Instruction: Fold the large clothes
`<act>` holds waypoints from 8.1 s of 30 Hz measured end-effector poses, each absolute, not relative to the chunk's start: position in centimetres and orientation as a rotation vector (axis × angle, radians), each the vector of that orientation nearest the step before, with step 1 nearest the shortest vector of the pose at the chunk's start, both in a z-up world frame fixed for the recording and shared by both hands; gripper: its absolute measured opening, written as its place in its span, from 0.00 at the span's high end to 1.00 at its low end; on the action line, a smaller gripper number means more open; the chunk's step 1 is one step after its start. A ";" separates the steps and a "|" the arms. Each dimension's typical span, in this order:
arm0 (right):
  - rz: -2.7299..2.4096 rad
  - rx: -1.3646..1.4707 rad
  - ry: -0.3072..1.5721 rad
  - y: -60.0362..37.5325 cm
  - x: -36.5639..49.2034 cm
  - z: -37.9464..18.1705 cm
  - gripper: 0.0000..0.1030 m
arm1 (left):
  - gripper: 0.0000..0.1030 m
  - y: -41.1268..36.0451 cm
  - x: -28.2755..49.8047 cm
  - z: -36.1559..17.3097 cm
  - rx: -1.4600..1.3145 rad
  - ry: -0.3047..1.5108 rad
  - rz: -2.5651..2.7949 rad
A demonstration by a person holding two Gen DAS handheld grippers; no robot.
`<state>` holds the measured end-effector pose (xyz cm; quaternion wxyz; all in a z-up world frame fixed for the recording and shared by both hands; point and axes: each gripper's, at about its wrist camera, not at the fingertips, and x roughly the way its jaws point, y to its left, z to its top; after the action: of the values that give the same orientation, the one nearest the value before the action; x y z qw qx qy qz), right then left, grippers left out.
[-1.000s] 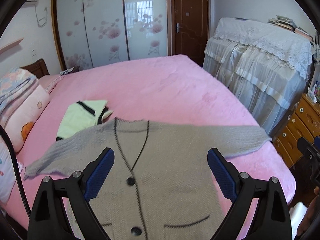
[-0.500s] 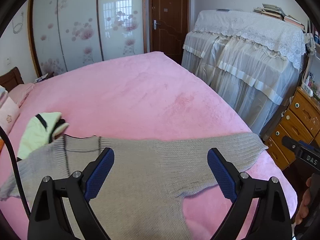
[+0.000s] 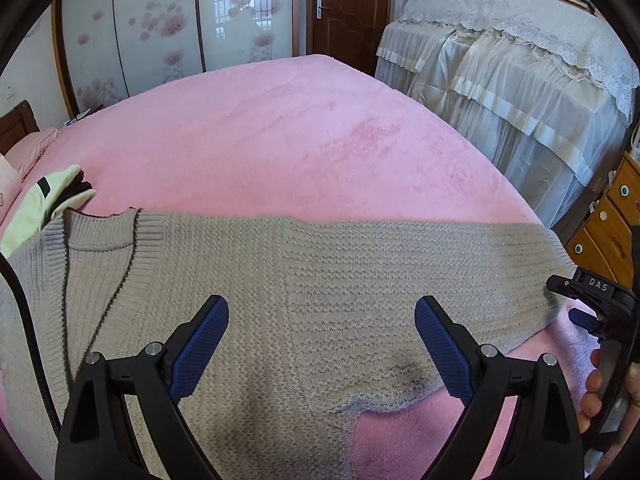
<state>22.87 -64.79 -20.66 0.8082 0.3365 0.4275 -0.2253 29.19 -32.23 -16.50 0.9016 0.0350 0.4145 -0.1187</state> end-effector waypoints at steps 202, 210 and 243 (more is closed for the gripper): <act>0.186 0.208 0.865 -20.0 13.8 -7.6 0.67 | 0.35 1.9 16.9 -6.7 -0.162 1.032 -0.354; 0.306 0.115 0.832 -10.1 15.3 -5.2 0.66 | 0.35 19.9 15.4 -6.9 -0.269 0.990 -0.109; 0.433 -0.133 1.010 6.2 20.1 -15.7 0.66 | 0.89 42.4 23.9 -15.2 -0.589 0.741 0.334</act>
<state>20.09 6.18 -15.66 0.8508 -0.0631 0.4794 0.2057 23.90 42.45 -15.25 0.8766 -0.2823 0.3553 0.1598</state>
